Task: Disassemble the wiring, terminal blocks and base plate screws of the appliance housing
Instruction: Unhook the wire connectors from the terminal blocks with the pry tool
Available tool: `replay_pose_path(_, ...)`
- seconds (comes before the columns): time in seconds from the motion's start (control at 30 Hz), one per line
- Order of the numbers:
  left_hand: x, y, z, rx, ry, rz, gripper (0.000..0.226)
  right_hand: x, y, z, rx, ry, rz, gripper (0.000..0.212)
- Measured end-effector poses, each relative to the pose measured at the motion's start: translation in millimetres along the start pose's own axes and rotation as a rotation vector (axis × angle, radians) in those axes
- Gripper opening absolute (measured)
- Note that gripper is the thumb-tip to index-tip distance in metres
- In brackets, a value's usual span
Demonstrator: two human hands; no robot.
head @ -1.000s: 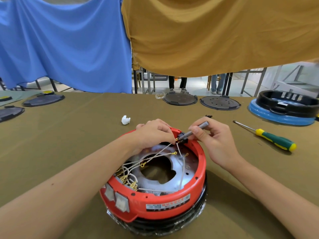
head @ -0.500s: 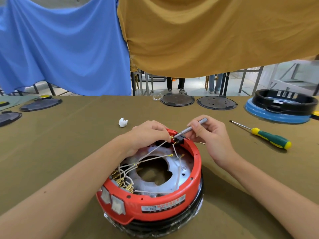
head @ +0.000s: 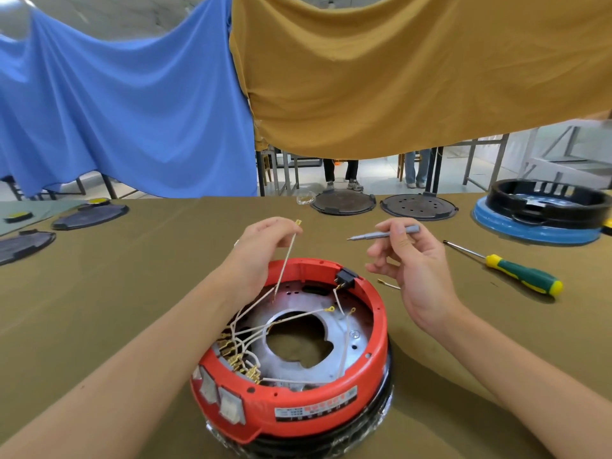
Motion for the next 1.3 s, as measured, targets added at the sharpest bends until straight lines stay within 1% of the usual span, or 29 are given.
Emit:
replay_pose_path(0.1, -7, -5, -6, 0.001, 0.091, -0.011, 0.023, 0, 0, 2, 0.007, -0.01, -0.001, 0.019)
replay_pose_path(0.23, -2, -8, -26, 0.005, 0.102, 0.094, 0.035, -1, 0, 2, -0.03, 0.002, 0.021, 0.014)
replay_pose_path(0.27, 3, -8, -30, 0.009, 0.082, 0.111, 0.034, 0, 0, 2, -0.033, 0.001, 0.031, 0.016)
replay_pose_path(0.4, 28, -3, -38, 0.0, 0.009, 0.153, 0.011, 2, 0, 3, -0.007, -0.04, 0.041, 0.022)
replay_pose_path(0.5, 44, 2, -35, -0.015, 0.007, 0.19, 0.009, -1, -1, 3, 0.011, -0.012, 0.027, 0.016)
replay_pose_path(0.6, 52, 7, -30, -0.031, 0.008, 0.226, 0.006, -5, -3, 3, 0.016, 0.045, 0.023, 0.02)
replay_pose_path(0.63, 52, 8, -29, -0.031, -0.018, 0.231, 0.005, -6, -4, 4, 0.013, 0.069, 0.02, 0.02)
replay_pose_path(0.7, 47, 8, -26, 0.014, -0.154, 0.219, 0.009, -10, -10, 6, -0.006, 0.126, -0.02, 0.019)
replay_pose_path(0.77, 34, 7, -24, 0.109, -0.367, 0.205, 0.012, -21, -20, 8, -0.017, 0.226, -0.102, 0.019)
replay_pose_path(0.8, 26, 6, -23, 0.151, -0.502, 0.211, 0.016, -28, -25, 8, -0.003, 0.32, -0.136, 0.018)
replay_pose_path(0.87, 9, 2, -18, 0.184, -0.79, 0.243, 0.026, -44, -33, 6, 0.087, 0.537, -0.145, 0.014)
replay_pose_path(0.93, -8, -1, -12, 0.144, -0.989, 0.291, 0.032, -57, -38, -1, 0.206, 0.694, -0.096, 0.015)
replay_pose_path(0.97, -15, -2, -9, 0.11, -1.029, 0.326, 0.031, -60, -39, -4, 0.238, 0.781, -0.065, 0.015)
replay_pose_path(1.03, -24, -2, -4, 0.066, -1.029, 0.388, 0.024, -64, -40, -11, 0.234, 0.982, -0.003, 0.016)
replay_pose_path(1.1, -30, -2, 0, 0.076, -1.018, 0.379, 0.02, -65, -40, -17, 0.192, 1.154, 0.038, 0.017)
replay_pose_path(1.17, -31, -3, 2, 0.102, -1.021, 0.35, 0.019, -67, -39, -20, 0.143, 1.265, 0.035, 0.019)
replay_pose_path(1.23, -32, -4, 4, 0.127, -1.025, 0.33, 0.018, -67, -39, -20, 0.092, 1.256, 0.018, 0.02)
replay_pose_path(1.3, -33, -3, 5, 0.143, -1.023, 0.302, 0.017, -61, -37, -16, 0.028, 1.16, 0.02, 0.022)
Point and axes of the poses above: each hand's wrist, its own y-axis away from the middle knuckle, its own x-axis out of the palm, z = x × y, the point moved 1 cm from there along -y, towards the middle knuckle, and after that the axes turned 2 degrees about -y, right-handed, at the moved point
